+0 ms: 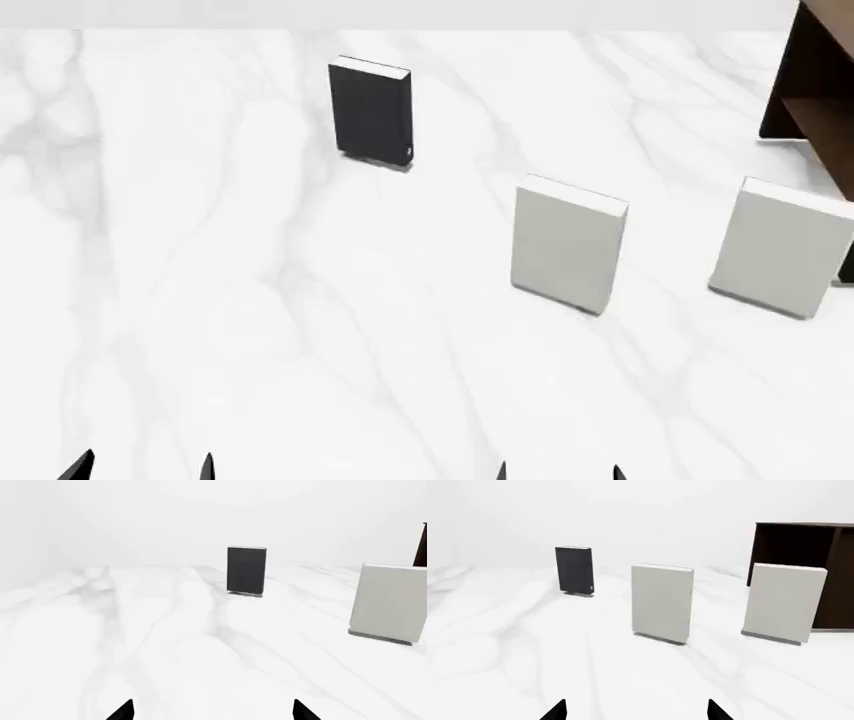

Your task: Pick up the book on the left and place it on top of the shelf.

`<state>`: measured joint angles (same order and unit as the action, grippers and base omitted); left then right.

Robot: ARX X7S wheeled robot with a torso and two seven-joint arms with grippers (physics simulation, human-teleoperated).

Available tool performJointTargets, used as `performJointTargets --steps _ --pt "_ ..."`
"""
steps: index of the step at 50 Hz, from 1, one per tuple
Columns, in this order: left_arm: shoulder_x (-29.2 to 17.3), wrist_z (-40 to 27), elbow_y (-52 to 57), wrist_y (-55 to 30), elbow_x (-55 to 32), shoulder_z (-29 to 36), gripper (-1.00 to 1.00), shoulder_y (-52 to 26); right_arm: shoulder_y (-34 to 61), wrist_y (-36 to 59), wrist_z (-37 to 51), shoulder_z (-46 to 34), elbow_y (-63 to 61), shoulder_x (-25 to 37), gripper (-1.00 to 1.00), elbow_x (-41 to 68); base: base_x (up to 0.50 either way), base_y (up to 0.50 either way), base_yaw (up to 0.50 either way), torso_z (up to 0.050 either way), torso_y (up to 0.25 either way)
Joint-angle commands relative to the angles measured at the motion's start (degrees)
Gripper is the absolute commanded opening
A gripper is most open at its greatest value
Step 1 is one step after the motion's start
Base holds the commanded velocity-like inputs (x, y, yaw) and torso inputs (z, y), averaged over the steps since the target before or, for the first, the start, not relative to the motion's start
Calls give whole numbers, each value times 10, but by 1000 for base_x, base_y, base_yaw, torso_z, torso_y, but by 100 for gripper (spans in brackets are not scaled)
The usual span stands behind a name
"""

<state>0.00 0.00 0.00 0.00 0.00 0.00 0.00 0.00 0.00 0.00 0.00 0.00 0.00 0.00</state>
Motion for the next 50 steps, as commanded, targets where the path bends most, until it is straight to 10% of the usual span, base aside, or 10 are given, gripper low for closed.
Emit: performJointTargets --steps 1,41,47,50 --pt "-9 -8 1 -3 -14 9 100 0 7 3 13 -6 9 8 100 14 0 0 0 0 0" --pt "-50 -54 0 -6 -60 52 100 -6 10 -12 73 -56 11 47 100 41 0 -119 0 0 0" --pt "-58 -63 50 -77 -75 52 100 -20 20 44 83 -58 -37 54 100 45 0 0 0 0 0" --pt "-74 -81 163 -240 -99 43 100 -78 88 223 83 -48 -165 68 100 85 0 0 0 0 0"
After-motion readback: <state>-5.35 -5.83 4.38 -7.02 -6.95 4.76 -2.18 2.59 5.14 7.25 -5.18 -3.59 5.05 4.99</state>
